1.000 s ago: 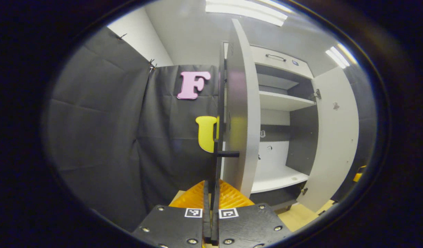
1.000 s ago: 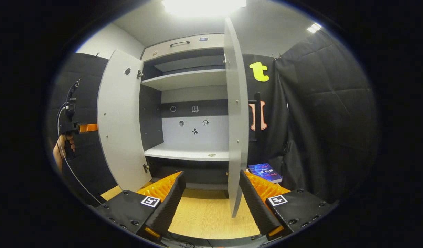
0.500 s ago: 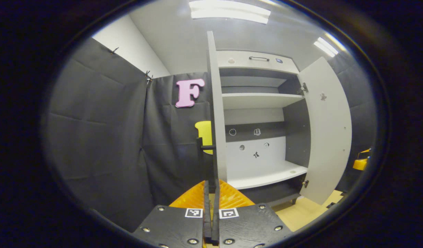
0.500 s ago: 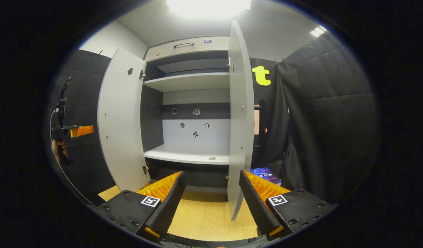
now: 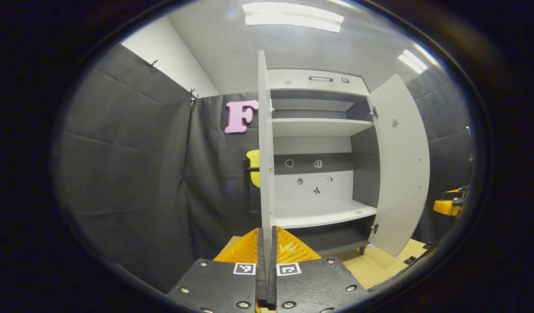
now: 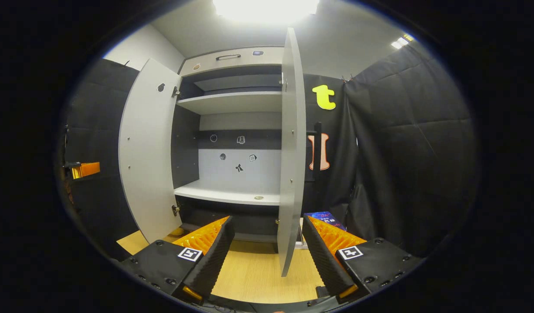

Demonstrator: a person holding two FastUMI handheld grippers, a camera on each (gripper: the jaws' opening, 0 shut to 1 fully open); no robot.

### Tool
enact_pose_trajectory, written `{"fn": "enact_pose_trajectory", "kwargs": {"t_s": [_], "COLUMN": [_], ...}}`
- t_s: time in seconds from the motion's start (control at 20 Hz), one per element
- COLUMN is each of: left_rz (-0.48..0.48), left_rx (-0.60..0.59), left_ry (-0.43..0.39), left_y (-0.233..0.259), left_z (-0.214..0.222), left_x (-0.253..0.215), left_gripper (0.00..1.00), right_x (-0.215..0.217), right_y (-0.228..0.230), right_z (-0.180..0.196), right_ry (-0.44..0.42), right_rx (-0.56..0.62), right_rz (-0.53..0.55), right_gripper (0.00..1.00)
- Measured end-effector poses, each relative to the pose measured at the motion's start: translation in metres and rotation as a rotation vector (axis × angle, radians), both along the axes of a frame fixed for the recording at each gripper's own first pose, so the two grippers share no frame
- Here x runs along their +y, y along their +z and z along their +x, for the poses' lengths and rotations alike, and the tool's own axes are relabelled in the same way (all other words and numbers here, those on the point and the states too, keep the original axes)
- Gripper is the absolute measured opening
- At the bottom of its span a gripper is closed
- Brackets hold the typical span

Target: Open the right door of the double-door shoe cabinet with the right hand, and open the left door with the left hand.

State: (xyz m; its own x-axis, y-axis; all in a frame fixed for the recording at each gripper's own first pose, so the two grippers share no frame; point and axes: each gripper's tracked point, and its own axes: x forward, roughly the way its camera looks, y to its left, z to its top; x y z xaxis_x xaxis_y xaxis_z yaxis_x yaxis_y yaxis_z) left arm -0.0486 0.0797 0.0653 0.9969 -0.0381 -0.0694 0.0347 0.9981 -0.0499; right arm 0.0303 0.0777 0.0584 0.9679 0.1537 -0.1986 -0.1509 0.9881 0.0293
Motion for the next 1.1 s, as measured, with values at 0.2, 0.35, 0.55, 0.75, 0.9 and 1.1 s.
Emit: {"fn": "enact_pose_trajectory", "kwargs": {"t_s": [0.2, 0.35, 0.55, 0.75, 0.9, 1.1], "left_rz": [0.002, 0.003, 0.007, 0.006, 0.024, 0.034], "left_rx": [0.025, 0.028, 0.017, 0.015, 0.004, 0.001], "left_ry": [0.005, 0.016, 0.044, 0.010, 0.022, 0.035], "left_y": [-0.013, -0.013, -0.013, -0.012, -0.010, -0.009], "left_z": [-0.016, -0.023, -0.031, -0.033, -0.036, -0.040], "left_x": [-0.002, -0.003, -0.001, -0.013, -0.012, -0.010], "left_gripper": [0.02, 0.02, 0.09, 0.62, 0.82, 0.82], "right_x": [-0.004, -0.008, -0.013, -0.017, -0.014, -0.016], "right_y": [0.001, 0.001, 0.008, 0.013, 0.016, 0.021], "right_z": [-0.006, -0.009, -0.011, -0.011, -0.011, -0.012], "right_ry": [-0.011, -0.020, -0.031, -0.035, -0.030, -0.033], "right_rx": [-0.008, -0.005, -0.023, -0.031, -0.037, -0.052], "right_rz": [0.005, 0.018, 0.018, 0.032, 0.040, 0.036], "right_gripper": [0.98, 0.98, 0.98, 0.98, 0.98, 0.98]}}
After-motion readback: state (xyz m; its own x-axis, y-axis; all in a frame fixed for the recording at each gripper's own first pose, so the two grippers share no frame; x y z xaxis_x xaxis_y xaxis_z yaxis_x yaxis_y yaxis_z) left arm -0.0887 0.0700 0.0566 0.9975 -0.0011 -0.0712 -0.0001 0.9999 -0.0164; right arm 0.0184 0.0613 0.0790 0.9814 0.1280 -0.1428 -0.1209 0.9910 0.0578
